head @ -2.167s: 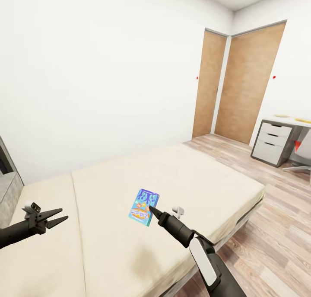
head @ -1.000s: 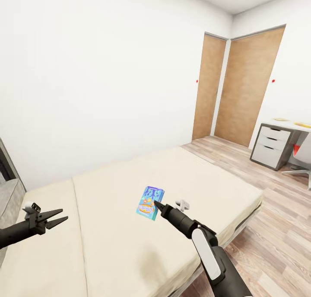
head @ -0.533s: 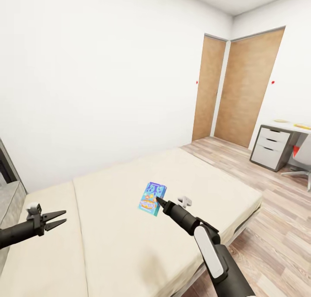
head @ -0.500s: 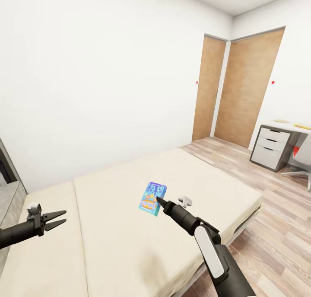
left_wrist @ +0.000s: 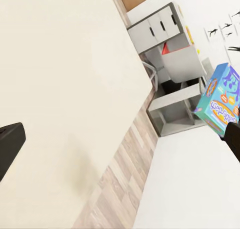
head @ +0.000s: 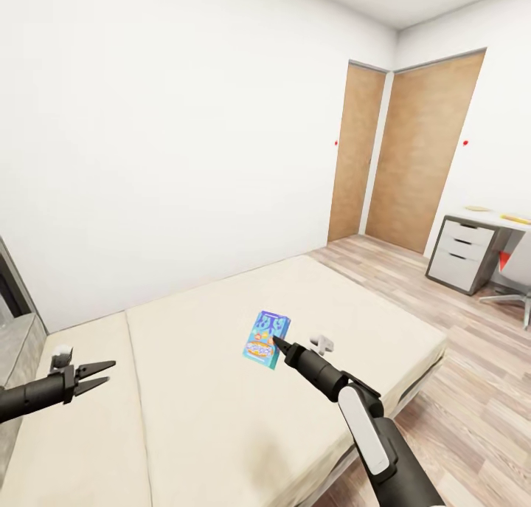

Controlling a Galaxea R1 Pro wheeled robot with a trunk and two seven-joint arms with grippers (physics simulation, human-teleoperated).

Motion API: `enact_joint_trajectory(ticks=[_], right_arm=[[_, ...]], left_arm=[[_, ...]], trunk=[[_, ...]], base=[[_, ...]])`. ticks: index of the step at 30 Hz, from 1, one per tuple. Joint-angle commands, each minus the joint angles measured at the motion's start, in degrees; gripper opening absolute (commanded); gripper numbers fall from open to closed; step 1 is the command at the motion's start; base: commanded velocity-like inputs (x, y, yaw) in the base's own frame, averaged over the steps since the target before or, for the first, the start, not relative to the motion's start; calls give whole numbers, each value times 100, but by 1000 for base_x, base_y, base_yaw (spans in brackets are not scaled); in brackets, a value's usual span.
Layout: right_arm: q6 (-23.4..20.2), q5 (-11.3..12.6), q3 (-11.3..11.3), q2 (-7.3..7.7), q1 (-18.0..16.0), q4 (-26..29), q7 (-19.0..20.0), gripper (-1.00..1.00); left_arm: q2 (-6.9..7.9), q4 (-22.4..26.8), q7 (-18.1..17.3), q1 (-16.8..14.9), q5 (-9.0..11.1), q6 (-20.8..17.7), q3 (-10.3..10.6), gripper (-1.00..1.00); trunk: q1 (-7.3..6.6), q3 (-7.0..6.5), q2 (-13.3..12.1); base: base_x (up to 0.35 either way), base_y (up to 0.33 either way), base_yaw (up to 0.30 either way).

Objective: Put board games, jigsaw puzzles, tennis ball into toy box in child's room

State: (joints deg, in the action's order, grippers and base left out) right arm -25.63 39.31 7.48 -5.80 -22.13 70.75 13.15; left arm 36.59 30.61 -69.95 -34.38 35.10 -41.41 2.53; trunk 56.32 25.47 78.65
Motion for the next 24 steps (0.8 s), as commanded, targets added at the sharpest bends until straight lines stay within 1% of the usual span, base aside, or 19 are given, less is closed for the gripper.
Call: enact_joint_trajectory(ticks=[1, 2, 6, 12, 14, 18, 19, 21, 24], right_arm=[[-31, 24, -29, -2, -3, 2, 6, -100], [-32, 27, -60, -1, -2, 1, 7, -100], [-37, 25, -127, -1, -2, 0, 8, -100], [-39, 31, -161, -1, -2, 1, 4, -100], [-39, 28, -165, -1, -2, 1, 7, -100], [-39, 25, -188, -1, -2, 1, 5, -100], [-39, 25, -222, -1, -2, 1, 4, -100], [-39, 26, -288, -1, -2, 4, 6, -100], [-40, 31, -394, -1, 3, 2, 15, -100]], left_arm=[[6, -1, 37, -5, 44, -48, 18, 100], [6, 15, 133, -6, 47, -45, -17, 100], [1, 56, 234, -7, 43, -45, -94, 100], [-1, 68, 429, -7, 41, -43, -124, 100], [-4, 81, 568, -7, 44, -39, -127, 100], [-39, 179, 947, -8, 45, -37, -129, 100], [-56, 238, 1157, -7, 48, -37, -134, 100], [-94, 323, 1458, -8, 49, -39, -135, 100], [-189, 439, 1879, -7, 44, -42, -131, 100]], trunk=[[-23, -12, -38], [-44, -30, -78], [-132, -102, -238], [-264, -209, -479], [-308, -245, -559], [-396, -317, -719], [-418, -335, -760], [-462, -371, -840], [-528, -425, -960]], base=[[0, 0, 0], [0, 0, 0], [0, 0, 0], [0, 0, 0], [0, 0, 16], [0, 0, 47], [0, 0, 59], [0, 0, 62], [0, 0, 63]])
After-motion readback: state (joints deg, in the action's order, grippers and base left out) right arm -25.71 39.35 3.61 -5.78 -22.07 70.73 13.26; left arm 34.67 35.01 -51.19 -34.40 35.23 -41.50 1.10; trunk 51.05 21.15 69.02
